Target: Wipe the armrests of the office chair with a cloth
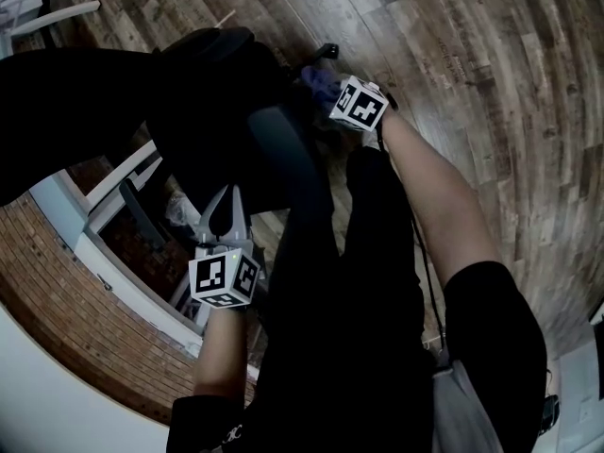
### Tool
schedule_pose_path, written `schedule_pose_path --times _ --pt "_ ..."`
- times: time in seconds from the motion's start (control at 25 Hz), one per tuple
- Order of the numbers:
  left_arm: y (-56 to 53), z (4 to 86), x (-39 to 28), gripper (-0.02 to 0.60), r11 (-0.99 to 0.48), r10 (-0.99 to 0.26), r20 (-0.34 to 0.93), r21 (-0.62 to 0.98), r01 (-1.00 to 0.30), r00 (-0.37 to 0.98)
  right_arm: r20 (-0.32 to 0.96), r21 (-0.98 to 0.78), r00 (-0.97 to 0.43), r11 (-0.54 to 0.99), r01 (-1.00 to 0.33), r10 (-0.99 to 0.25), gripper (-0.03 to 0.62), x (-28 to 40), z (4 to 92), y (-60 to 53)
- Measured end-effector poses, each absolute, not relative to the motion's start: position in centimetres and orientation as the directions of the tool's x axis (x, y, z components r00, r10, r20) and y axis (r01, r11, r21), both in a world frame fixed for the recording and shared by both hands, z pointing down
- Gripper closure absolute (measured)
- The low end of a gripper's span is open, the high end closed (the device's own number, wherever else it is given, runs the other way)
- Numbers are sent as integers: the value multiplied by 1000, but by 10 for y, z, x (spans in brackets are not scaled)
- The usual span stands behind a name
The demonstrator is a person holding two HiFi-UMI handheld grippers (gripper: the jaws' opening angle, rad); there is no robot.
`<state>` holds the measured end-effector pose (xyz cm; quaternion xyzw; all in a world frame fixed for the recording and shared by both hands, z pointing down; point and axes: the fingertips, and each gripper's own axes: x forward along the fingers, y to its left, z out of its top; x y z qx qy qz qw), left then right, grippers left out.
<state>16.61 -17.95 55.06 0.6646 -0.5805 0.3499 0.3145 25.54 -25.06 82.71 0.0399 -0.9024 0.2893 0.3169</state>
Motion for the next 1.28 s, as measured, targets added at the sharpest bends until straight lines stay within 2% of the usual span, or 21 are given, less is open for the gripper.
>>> schedule_pose_path --times 0.2,0.44,0.8,0.96,1.12,1.28 --pt "-178 534 184 575 -154 -557 821 47 -987 125 545 -538 -831 807 -243 113 551 261 788 -230" --pt "-170 509 188 575 -154 -568 811 63 -986 141 466 -582 -861 804 -125 204 551 255 739 -181" --pt "-156 484 177 575 -140 -615 778 57 -988 132 396 -526 -891 850 -22 221 551 271 665 -187" --pt "-150 479 179 575 -126 -646 750 84 -988 146 412 -509 -909 844 -166 70 551 278 656 -225" --pt "-141 470 172 575 -121 -671 726 97 -988 153 430 -482 -888 789 -380 -165 551 286 642 -269" --pt "-125 457 160 575 -99 -702 697 110 -989 148 448 -415 -794 692 -591 -410 551 316 608 -292"
